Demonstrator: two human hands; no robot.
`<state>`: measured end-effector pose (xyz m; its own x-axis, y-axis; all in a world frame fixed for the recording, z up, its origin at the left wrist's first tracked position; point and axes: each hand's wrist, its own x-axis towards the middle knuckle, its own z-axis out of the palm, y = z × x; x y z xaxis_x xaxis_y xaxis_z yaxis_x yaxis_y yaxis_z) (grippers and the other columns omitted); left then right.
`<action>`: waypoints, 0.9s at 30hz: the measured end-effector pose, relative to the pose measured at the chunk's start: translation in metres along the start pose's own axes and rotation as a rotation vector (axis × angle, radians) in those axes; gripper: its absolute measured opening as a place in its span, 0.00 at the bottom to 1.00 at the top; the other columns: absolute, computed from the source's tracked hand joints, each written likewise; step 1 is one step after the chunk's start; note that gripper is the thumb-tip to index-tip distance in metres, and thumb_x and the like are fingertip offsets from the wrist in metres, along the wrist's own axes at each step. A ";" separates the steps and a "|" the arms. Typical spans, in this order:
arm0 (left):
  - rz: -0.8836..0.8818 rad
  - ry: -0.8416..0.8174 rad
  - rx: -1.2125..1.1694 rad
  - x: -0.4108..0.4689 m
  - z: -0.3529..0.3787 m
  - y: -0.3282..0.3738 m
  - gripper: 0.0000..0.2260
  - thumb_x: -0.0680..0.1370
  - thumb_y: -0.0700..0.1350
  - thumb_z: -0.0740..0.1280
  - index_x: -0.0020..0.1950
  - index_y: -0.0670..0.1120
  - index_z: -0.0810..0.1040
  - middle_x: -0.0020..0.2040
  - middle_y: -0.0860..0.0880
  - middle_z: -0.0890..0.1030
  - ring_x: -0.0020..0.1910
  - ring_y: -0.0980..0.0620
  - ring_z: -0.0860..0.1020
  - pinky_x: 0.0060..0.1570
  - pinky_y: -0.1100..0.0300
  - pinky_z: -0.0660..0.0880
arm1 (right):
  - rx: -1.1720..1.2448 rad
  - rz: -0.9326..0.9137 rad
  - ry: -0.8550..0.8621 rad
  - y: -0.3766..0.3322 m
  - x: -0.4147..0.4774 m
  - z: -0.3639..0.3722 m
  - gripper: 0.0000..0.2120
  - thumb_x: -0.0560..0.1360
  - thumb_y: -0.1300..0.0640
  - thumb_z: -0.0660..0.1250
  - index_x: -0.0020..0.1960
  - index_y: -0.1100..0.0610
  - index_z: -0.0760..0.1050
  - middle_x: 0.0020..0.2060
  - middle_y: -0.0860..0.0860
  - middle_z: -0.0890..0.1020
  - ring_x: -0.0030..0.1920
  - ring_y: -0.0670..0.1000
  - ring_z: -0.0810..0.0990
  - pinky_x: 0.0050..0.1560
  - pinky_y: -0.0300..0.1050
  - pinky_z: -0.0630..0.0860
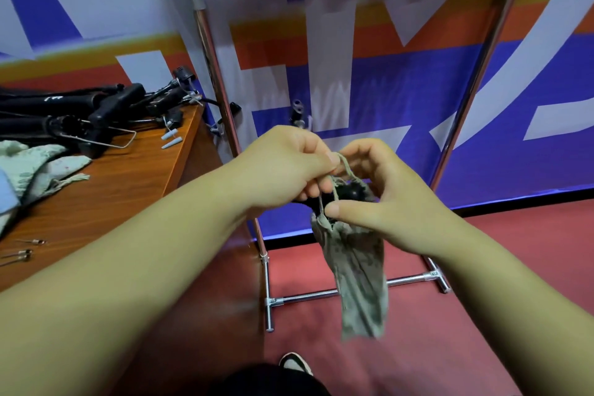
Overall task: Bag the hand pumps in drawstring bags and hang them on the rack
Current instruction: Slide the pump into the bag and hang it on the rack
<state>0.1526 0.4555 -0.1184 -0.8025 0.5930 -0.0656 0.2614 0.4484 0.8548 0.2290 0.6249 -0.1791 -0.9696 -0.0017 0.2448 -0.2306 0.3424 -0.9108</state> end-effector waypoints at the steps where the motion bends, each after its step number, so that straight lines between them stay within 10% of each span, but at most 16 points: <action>1: 0.005 -0.004 0.019 0.000 0.002 -0.001 0.08 0.81 0.42 0.67 0.44 0.43 0.83 0.33 0.50 0.83 0.29 0.57 0.76 0.31 0.65 0.73 | -0.056 0.002 0.022 0.000 0.001 0.000 0.26 0.66 0.54 0.78 0.60 0.48 0.72 0.52 0.44 0.84 0.56 0.45 0.82 0.59 0.48 0.76; 6: 0.045 0.019 0.061 0.002 -0.002 -0.002 0.10 0.80 0.42 0.67 0.39 0.45 0.81 0.33 0.49 0.82 0.30 0.56 0.75 0.32 0.64 0.72 | 0.009 0.015 0.112 0.002 0.008 -0.007 0.14 0.74 0.65 0.74 0.54 0.52 0.76 0.42 0.50 0.86 0.42 0.52 0.83 0.52 0.61 0.79; 11: 0.053 0.027 0.042 0.007 -0.012 -0.004 0.01 0.76 0.40 0.72 0.45 0.45 0.82 0.32 0.49 0.80 0.30 0.53 0.74 0.35 0.58 0.70 | 0.276 0.076 0.164 -0.009 0.014 -0.010 0.10 0.76 0.70 0.69 0.49 0.56 0.75 0.35 0.50 0.81 0.37 0.48 0.80 0.45 0.42 0.77; 15: 0.023 -0.067 0.118 0.009 -0.019 -0.009 0.16 0.68 0.40 0.72 0.54 0.50 0.78 0.41 0.42 0.85 0.40 0.40 0.79 0.45 0.44 0.75 | 0.551 0.264 0.206 -0.019 0.019 -0.018 0.09 0.78 0.67 0.65 0.46 0.54 0.74 0.33 0.49 0.82 0.33 0.46 0.80 0.40 0.39 0.75; 19: 0.024 -0.118 0.106 0.009 -0.016 -0.012 0.15 0.76 0.32 0.71 0.57 0.47 0.76 0.37 0.48 0.84 0.35 0.54 0.79 0.41 0.57 0.72 | 0.467 0.383 0.237 -0.022 0.020 -0.021 0.09 0.77 0.66 0.67 0.43 0.53 0.75 0.35 0.51 0.84 0.28 0.44 0.75 0.35 0.39 0.69; 27: 0.179 -0.177 0.003 0.000 -0.004 -0.008 0.15 0.75 0.33 0.71 0.59 0.44 0.74 0.41 0.45 0.83 0.44 0.41 0.83 0.55 0.39 0.78 | 0.190 0.325 0.138 -0.031 0.011 -0.031 0.09 0.73 0.67 0.72 0.48 0.57 0.76 0.41 0.59 0.82 0.31 0.47 0.76 0.40 0.44 0.72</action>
<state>0.1484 0.4493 -0.1232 -0.6374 0.7705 -0.0027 0.3923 0.3275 0.8595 0.2277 0.6435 -0.1378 -0.9772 0.2092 -0.0356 0.0628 0.1248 -0.9902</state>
